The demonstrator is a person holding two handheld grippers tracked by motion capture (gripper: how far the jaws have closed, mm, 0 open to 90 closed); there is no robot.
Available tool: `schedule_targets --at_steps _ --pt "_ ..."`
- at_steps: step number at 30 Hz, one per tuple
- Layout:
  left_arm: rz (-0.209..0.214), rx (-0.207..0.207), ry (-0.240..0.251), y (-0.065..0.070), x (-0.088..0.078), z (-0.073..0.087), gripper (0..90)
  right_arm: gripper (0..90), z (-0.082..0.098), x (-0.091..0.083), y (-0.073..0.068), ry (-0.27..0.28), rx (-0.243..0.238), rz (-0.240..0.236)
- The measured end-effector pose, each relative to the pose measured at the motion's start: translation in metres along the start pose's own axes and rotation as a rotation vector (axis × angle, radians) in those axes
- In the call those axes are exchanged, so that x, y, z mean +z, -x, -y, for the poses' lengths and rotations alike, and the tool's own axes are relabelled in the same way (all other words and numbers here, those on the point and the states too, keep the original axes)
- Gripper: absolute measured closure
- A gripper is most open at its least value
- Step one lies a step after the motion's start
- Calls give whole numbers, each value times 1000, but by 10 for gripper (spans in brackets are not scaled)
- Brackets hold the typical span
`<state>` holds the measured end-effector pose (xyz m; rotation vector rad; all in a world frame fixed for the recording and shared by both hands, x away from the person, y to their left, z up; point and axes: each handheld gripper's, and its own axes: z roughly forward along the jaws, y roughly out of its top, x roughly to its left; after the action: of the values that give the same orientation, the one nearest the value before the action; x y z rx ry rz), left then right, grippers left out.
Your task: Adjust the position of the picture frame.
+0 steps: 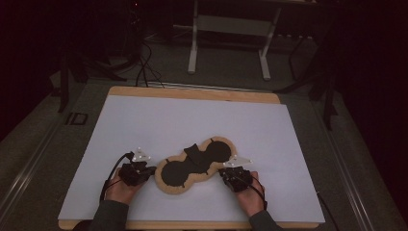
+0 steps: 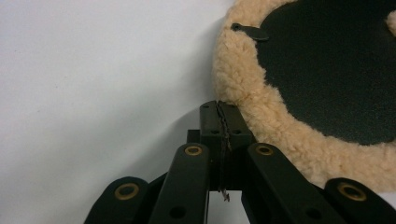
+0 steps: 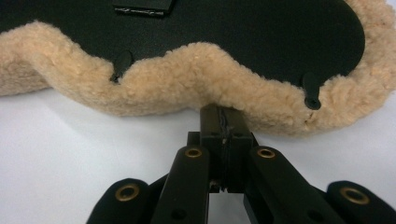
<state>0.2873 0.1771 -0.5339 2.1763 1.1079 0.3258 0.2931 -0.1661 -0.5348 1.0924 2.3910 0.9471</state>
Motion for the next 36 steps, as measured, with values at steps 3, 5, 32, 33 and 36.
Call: schedule_targets --at_steps 3,5,32,33,36 --pt "1 2 1 1 0 0 900 893 0 0 1 0 0 0" --pt "2 8 -3 3 0 0 900 894 -1 1 2 1 2 1" --pt "30 103 -33 27 1 -3 900 896 -2 2 9 6 40 5" --pt "28 105 -35 27 1 -3 900 897 -2 1 7 0 40 -4" --pt "25 107 -37 29 1 -3 900 897 -2 -2 3 -7 23 -11"
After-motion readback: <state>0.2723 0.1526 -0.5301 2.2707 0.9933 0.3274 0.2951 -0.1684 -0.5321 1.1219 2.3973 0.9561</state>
